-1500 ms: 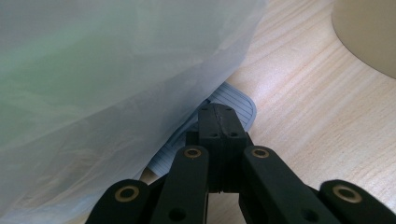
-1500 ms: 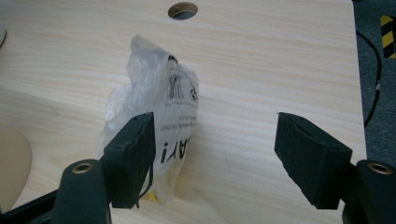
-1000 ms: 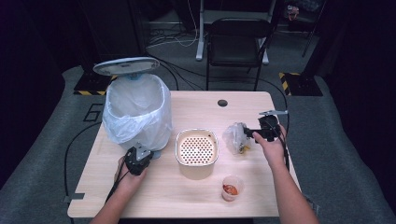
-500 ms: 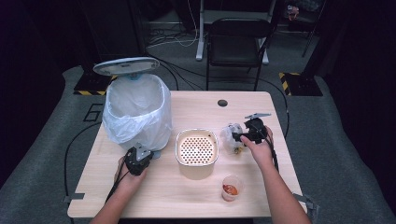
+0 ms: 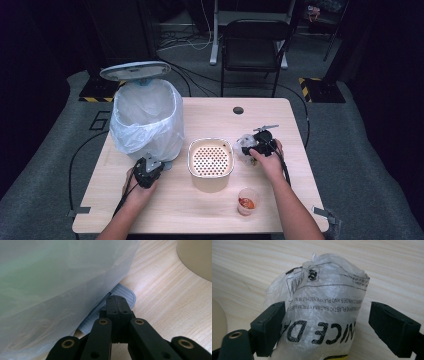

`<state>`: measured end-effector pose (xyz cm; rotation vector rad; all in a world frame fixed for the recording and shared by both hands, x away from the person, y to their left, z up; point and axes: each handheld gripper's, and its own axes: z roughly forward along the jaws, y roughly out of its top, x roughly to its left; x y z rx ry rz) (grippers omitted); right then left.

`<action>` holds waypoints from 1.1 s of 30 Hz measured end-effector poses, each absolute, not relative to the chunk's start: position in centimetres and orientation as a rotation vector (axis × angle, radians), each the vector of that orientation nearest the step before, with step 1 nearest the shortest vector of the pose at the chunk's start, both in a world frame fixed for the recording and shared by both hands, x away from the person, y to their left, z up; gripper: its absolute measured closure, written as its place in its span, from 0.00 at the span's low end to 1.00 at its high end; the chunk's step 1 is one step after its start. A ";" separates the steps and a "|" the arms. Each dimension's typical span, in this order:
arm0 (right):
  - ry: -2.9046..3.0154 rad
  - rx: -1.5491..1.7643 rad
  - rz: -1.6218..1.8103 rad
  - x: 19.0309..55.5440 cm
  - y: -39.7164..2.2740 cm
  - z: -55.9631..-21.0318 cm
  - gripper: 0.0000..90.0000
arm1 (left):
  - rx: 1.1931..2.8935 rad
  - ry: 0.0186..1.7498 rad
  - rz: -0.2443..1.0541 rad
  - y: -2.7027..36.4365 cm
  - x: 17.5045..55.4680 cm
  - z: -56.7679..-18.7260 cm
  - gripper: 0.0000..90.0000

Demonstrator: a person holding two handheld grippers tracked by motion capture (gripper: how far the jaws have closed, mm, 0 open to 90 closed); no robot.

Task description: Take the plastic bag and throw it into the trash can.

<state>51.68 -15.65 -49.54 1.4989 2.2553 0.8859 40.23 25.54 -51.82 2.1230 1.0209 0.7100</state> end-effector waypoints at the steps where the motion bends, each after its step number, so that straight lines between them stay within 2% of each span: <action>1: 2.251 1.501 0.874 51.7 -15.6 -49.7 0.16 | 2.123 1.021 0.710 25.5 40.2 -51.8 1.00; 6: 2.270 1.497 0.852 51.9 -15.5 -50.1 0.18 | 2.121 1.024 0.709 25.5 40.2 -51.8 1.00; 9: 2.276 1.479 0.829 51.9 -15.3 -50.3 0.25 | 2.127 1.021 0.712 25.5 40.2 -51.8 1.00; 10: 2.280 1.438 0.815 51.7 -15.1 -50.4 0.35 | 2.121 1.026 0.713 25.5 40.2 -51.8 1.00; 15: 2.286 1.367 0.770 51.5 -14.4 -50.5 0.41 | 2.120 1.026 0.709 25.5 40.2 -51.8 1.00; 18: 2.292 1.394 0.781 51.4 -14.1 -50.6 0.50 | 2.127 1.022 0.712 25.5 40.2 -51.8 1.00; 19: 2.292 1.394 0.781 51.4 -14.1 -50.6 0.50 | 2.127 1.022 0.712 25.5 40.2 -51.8 1.00; 20: 2.297 1.403 0.812 51.5 -14.3 -50.7 0.57 | 2.114 1.031 0.715 25.4 40.2 -51.9 1.00; 22: 2.303 1.402 0.823 51.4 -14.3 -50.7 0.60 | 2.116 1.032 0.716 25.4 40.2 -51.8 1.00; 24: 2.337 1.375 0.831 51.4 -14.2 -50.5 0.73 | 2.116 1.031 0.716 25.4 40.2 -51.8 1.00; 25: 2.340 1.369 0.827 51.4 -14.0 -50.5 0.76 | 2.116 1.031 0.716 25.4 40.2 -51.8 1.00; 28: 2.356 1.360 0.829 51.4 -14.0 -50.2 0.81 | 2.116 1.033 0.716 25.4 40.2 -51.8 1.00; 33: 2.360 1.379 0.879 51.1 -14.5 -48.8 0.82 | 2.125 1.026 0.715 25.5 40.2 -51.8 1.00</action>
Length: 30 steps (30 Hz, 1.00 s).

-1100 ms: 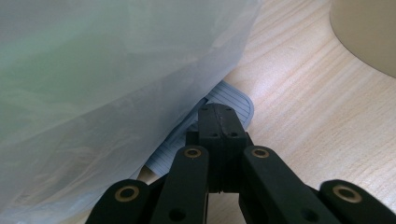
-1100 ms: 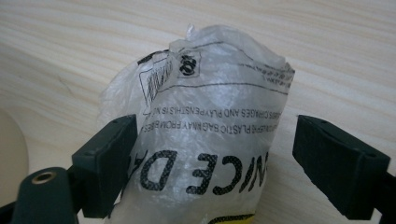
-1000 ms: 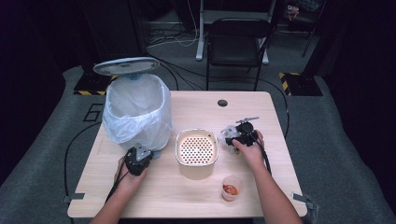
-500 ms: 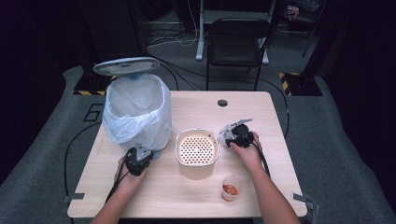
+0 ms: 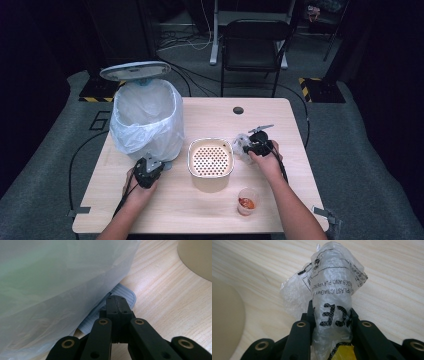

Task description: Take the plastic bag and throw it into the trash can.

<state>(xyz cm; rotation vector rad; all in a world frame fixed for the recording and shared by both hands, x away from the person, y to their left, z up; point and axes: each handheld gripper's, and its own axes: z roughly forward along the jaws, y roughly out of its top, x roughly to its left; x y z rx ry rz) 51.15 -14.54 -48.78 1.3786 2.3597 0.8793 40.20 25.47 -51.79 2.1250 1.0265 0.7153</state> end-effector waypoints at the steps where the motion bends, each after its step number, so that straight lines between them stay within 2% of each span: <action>1: 2.360 1.379 0.879 51.1 -14.5 -48.8 0.82 | 2.120 1.030 0.715 25.4 40.2 -51.8 1.00; 22: 2.338 1.260 0.983 49.3 -15.9 -39.5 0.82 | 2.107 1.035 0.729 25.3 40.1 -51.9 1.00; 30: 2.337 1.213 0.979 48.6 -16.0 -37.2 0.81 | 2.115 1.007 0.749 25.6 40.1 -51.9 1.00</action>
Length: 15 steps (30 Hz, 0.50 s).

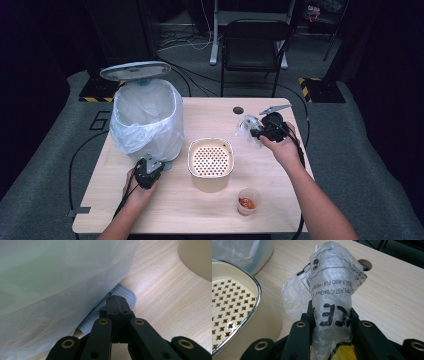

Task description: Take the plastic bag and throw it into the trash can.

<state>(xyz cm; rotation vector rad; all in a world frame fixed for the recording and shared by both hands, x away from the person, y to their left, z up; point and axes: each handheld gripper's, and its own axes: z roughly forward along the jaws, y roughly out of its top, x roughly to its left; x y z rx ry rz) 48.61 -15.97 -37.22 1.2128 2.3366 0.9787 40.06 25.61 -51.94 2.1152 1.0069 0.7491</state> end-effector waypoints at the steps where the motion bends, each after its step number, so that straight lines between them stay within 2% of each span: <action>1: 2.341 1.200 0.975 48.5 -16.0 -36.9 0.82 | 2.114 1.007 0.749 25.6 40.0 -52.0 1.00; 15: 2.355 1.117 1.014 47.6 -14.8 -33.7 0.81 | 2.071 1.001 0.786 25.6 39.6 -52.5 1.00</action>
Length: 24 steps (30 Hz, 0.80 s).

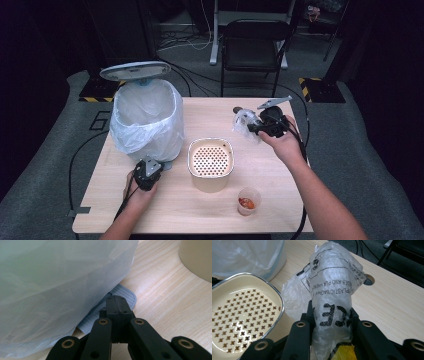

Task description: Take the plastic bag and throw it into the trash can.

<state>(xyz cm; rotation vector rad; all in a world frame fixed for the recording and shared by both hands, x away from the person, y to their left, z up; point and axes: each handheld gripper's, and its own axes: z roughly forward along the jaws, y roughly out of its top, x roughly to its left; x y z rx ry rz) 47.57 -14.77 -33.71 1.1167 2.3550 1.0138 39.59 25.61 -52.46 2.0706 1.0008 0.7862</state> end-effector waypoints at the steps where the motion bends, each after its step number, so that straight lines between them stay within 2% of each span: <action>1: 2.363 1.100 1.013 47.6 -14.6 -33.5 0.81 | 2.058 1.005 0.781 25.7 39.6 -52.5 1.00; 11: 2.388 1.037 0.996 47.4 -13.1 -31.5 0.81 | 2.034 1.013 0.780 25.8 39.5 -52.7 1.00; 24: 2.404 0.954 1.026 47.0 -11.3 -29.4 0.81 | 2.057 0.986 0.862 25.2 39.2 -52.8 1.00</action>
